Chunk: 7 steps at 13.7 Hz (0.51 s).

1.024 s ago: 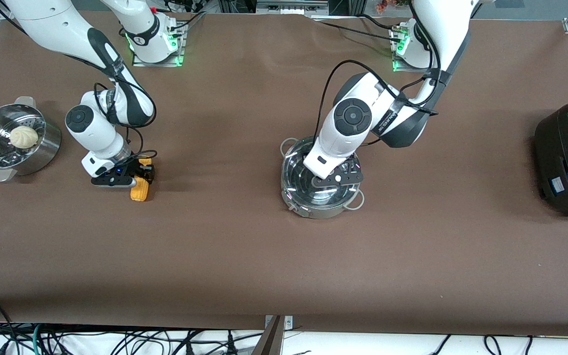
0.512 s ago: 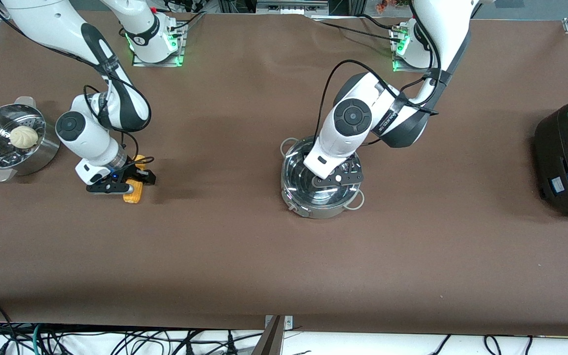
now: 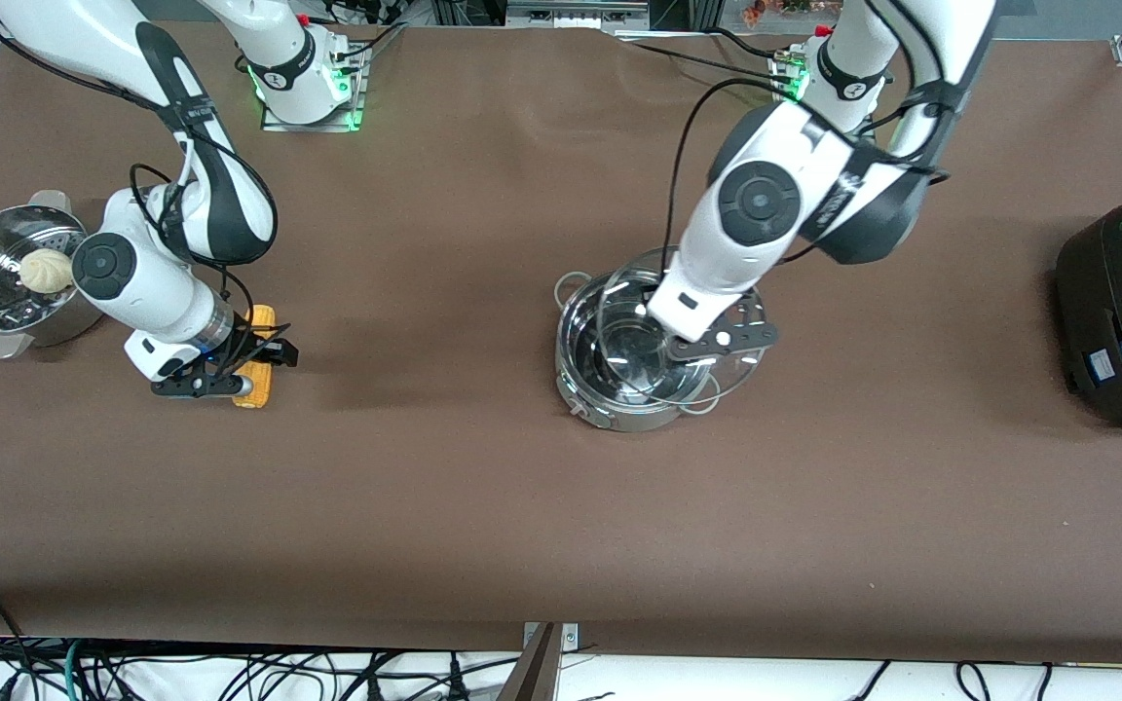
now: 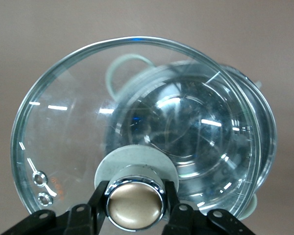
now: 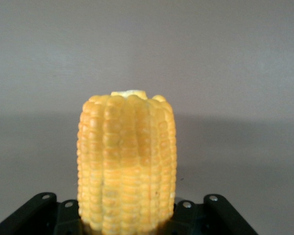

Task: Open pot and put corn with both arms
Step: 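Lift the lid with the left gripper while the right gripper lifts corn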

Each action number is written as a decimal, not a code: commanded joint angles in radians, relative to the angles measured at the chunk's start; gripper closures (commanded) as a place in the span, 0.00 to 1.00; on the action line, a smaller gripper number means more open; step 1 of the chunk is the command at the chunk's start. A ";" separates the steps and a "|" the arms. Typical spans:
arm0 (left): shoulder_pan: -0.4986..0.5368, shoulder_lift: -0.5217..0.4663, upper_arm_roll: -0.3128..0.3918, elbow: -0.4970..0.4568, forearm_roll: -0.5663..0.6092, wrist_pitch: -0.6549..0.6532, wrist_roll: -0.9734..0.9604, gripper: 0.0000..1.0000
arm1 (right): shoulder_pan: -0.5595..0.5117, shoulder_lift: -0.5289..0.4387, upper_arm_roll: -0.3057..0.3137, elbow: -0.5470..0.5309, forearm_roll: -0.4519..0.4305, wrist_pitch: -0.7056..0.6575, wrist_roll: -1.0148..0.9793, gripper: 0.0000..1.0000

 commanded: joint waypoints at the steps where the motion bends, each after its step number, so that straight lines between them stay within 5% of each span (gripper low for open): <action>1: 0.116 -0.059 -0.003 -0.042 -0.059 -0.013 0.173 1.00 | -0.003 -0.011 0.035 0.107 0.013 -0.148 0.006 1.00; 7: 0.206 -0.138 0.113 -0.200 -0.066 0.006 0.553 1.00 | 0.131 -0.008 0.066 0.217 0.015 -0.244 0.265 1.00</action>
